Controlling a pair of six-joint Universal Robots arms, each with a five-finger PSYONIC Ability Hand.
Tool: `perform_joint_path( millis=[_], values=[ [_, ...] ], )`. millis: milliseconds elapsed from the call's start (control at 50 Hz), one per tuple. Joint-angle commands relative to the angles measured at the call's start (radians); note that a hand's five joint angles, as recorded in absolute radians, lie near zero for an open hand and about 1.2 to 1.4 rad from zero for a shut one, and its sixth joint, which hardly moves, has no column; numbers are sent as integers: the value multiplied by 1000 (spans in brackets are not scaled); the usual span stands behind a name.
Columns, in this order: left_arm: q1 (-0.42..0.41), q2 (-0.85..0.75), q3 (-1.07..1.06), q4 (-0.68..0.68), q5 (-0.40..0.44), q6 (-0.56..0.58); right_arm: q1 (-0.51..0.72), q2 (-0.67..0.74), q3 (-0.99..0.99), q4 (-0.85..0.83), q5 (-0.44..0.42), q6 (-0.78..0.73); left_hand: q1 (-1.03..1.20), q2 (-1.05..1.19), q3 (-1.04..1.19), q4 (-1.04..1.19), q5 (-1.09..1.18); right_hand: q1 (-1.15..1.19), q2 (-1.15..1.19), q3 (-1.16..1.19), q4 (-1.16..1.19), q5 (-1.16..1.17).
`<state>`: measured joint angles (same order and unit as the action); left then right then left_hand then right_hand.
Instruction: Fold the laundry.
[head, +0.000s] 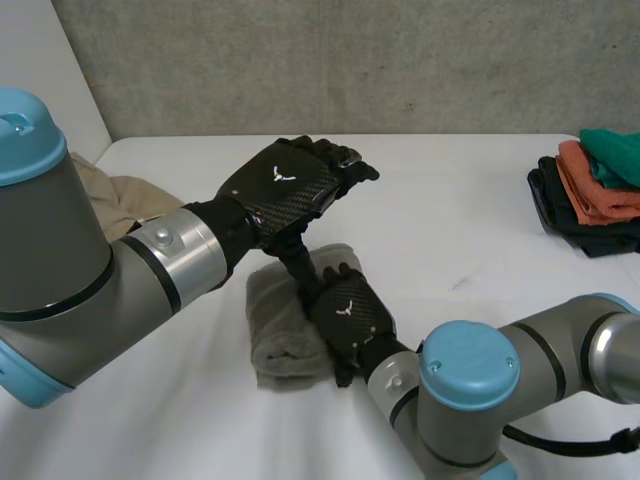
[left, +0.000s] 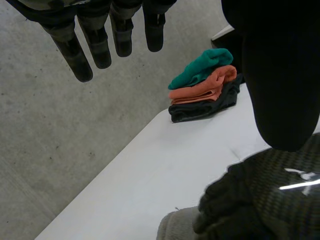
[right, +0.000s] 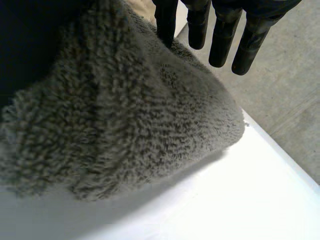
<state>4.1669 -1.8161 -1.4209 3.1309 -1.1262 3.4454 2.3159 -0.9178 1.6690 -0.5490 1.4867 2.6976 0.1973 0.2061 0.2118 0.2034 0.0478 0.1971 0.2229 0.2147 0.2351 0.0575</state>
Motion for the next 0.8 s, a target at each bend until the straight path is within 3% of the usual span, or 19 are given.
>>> perform_joint_path(
  millis=[20, 220, 260, 320, 360, 460, 600, 800],
  values=[
    [-2, 12, -12, 0, -1, -2, 0, 8, -54, 8, 4, 7, 25, 16, 11, 19, 0, 161, 135, 143, 123, 126],
    [1, 15, -13, 0, -1, -2, -1, 83, -152, 46, 6, 7, 25, 16, 11, 19, 0, 322, 296, 305, 284, 287],
    [1, 15, -13, 0, -3, -2, -1, 88, -164, 55, 6, 8, 25, 16, 11, 19, 0, 468, 443, 451, 430, 433],
    [4, 15, -15, -2, -3, -2, -1, 93, -195, 57, 6, 8, 25, 16, 11, 19, 0, 1033, 1008, 1016, 995, 998],
    [6, 17, -16, -2, -3, 0, -6, 93, -209, 57, 4, 8, 25, 16, 11, 19, 0, 1198, 1173, 1181, 1160, 1163],
    [19, 29, -16, 0, -4, 0, -39, 88, -253, 70, 4, 5, 25, 16, 11, 19, 0, 1199, 1173, 1182, 1161, 1164],
    [68, 60, -23, -3, -6, -5, -213, 59, -340, 172, -22, -13, 25, 16, 11, 19, 0, 1199, 1173, 1182, 1161, 1164],
    [107, 81, -47, 0, -10, -14, -438, 103, -567, 208, -212, -48, 25, 16, 11, 19, 0, 1199, 1173, 1182, 1161, 1164]
  ],
)
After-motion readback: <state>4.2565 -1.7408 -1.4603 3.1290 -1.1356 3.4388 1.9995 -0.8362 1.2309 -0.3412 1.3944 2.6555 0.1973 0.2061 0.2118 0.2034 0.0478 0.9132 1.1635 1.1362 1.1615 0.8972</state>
